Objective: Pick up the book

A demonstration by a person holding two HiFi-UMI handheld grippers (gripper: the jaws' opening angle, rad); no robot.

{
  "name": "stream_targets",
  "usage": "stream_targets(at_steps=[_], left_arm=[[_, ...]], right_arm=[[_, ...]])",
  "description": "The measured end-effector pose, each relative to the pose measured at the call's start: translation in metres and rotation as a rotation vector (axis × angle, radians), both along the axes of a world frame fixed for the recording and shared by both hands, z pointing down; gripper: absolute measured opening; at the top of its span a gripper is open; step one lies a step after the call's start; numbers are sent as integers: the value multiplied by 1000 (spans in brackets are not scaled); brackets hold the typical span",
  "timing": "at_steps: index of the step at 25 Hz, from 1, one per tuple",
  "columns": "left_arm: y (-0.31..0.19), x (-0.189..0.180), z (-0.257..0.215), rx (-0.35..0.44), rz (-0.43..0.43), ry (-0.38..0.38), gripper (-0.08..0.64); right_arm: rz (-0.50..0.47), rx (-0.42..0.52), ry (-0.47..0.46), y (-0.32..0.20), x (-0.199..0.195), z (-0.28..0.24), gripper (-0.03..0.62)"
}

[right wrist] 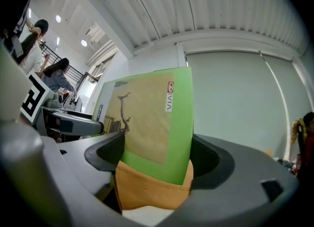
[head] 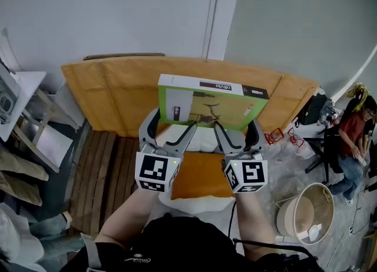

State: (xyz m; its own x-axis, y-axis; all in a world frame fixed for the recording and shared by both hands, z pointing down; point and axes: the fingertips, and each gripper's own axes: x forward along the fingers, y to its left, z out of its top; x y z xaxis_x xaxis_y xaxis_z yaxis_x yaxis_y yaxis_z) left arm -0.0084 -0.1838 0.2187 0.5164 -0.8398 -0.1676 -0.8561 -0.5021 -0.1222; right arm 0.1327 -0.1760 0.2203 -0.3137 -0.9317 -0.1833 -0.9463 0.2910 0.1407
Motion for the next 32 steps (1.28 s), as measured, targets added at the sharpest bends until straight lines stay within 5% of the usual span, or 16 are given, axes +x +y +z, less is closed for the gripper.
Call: stream_targets(at_steps=[32], left_arm=[[-7, 3, 10, -20, 1, -14, 394]], right_arm=[[8, -32, 20, -7, 2, 12, 390]])
